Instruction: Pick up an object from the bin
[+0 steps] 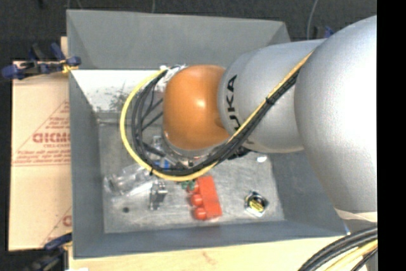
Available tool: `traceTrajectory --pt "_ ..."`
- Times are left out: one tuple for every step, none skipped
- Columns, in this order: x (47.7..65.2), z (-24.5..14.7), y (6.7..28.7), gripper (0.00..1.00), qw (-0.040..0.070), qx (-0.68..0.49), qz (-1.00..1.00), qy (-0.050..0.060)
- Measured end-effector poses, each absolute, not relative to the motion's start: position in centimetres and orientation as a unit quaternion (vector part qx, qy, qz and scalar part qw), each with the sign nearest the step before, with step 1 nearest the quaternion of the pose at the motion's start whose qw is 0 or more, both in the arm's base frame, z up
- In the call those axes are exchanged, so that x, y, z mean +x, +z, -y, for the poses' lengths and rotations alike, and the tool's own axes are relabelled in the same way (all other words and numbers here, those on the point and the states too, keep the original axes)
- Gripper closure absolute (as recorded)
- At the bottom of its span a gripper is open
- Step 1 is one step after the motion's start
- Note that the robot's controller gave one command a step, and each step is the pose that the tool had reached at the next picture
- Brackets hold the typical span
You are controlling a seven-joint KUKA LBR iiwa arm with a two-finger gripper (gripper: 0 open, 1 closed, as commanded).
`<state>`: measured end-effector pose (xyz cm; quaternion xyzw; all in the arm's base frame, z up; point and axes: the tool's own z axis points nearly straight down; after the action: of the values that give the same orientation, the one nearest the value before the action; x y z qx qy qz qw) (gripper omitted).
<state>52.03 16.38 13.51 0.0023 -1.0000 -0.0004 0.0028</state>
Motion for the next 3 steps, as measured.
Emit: traceTrajectory --pt "52.7 -16.6 11.1 0.0 -0.004 0.057 0.998 -0.002" --pt "52.5 -16.5 10.8 1.0 -0.001 0.055 0.998 -0.001" --pt "51.5 -15.2 17.8 1.0 -0.003 0.069 0.998 0.001"
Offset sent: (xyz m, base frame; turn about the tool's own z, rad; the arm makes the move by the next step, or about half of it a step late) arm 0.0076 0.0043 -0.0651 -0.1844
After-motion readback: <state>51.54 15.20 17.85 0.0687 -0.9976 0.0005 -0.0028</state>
